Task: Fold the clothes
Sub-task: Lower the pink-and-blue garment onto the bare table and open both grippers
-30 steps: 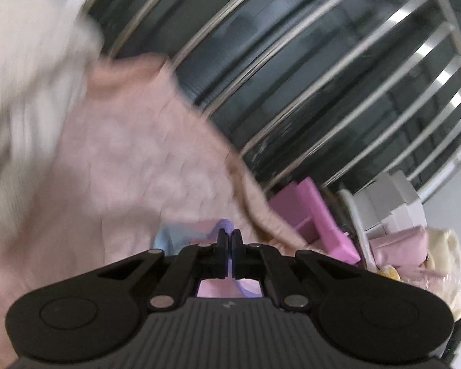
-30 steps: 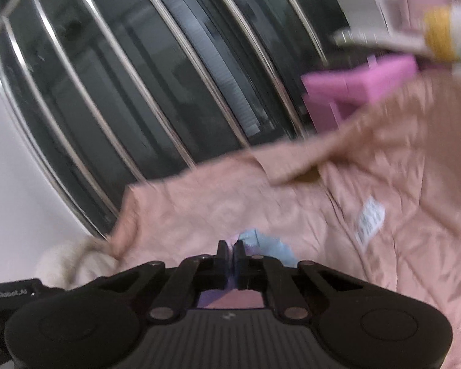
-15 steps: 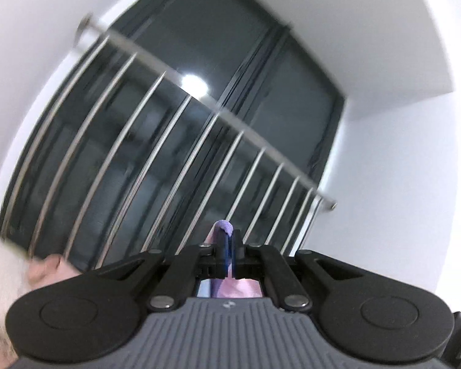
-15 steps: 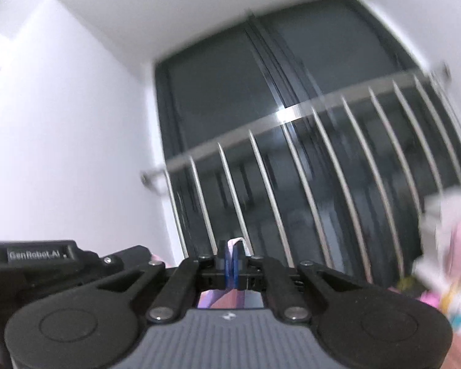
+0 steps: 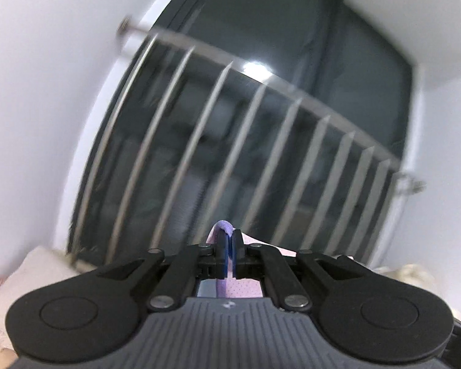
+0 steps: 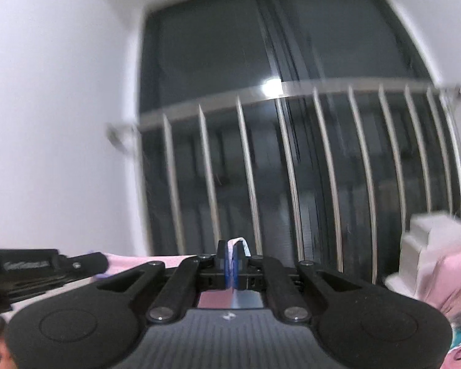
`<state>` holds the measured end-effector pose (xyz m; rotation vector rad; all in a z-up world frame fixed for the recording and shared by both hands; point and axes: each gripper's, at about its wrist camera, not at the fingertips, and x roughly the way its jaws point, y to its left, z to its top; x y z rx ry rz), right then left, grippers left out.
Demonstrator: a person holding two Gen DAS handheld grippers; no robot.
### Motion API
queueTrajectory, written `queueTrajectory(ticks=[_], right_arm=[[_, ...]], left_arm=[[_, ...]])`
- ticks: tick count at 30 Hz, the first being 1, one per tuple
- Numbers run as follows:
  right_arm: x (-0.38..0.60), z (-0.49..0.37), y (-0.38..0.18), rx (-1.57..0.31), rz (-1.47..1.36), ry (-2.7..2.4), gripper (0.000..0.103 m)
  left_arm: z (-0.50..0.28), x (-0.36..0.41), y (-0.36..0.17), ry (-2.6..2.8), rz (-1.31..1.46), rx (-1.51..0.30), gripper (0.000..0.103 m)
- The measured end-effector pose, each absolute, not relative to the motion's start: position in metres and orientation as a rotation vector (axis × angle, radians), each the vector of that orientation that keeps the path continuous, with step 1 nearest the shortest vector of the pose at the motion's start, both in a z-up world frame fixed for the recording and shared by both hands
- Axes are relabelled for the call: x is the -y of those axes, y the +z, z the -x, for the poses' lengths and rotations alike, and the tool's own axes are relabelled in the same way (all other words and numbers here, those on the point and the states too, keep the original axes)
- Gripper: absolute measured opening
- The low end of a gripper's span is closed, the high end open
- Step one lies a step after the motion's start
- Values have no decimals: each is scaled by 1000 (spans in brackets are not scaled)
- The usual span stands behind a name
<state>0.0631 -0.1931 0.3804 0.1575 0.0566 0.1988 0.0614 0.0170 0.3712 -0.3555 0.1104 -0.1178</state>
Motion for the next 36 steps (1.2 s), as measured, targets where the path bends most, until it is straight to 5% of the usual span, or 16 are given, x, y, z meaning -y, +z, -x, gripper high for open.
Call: queueTrajectory(ticks=[1, 2, 4, 6, 7, 15, 36], right_arm=[[190, -92, 369, -148, -164, 199, 9], [186, -109, 355, -256, -145, 177, 19], [178, -100, 322, -347, -43, 188, 23], [177, -58, 282, -332, 74, 239, 69], [178, -35, 260, -337, 115, 241, 76], [159, 118, 82, -556, 346, 186, 69], [199, 155, 47, -728, 182, 11, 71]], left_arm=[[-86, -17, 362, -59, 342, -157, 25], [-101, -16, 344, 42, 270, -254, 51], [-105, -14, 302, 107, 71, -409, 53], [-68, -27, 249, 65, 36, -405, 54], [-44, -34, 222, 50, 35, -400, 55], [112, -25, 63, 49, 44, -610, 63], [143, 54, 36, -24, -128, -723, 69]])
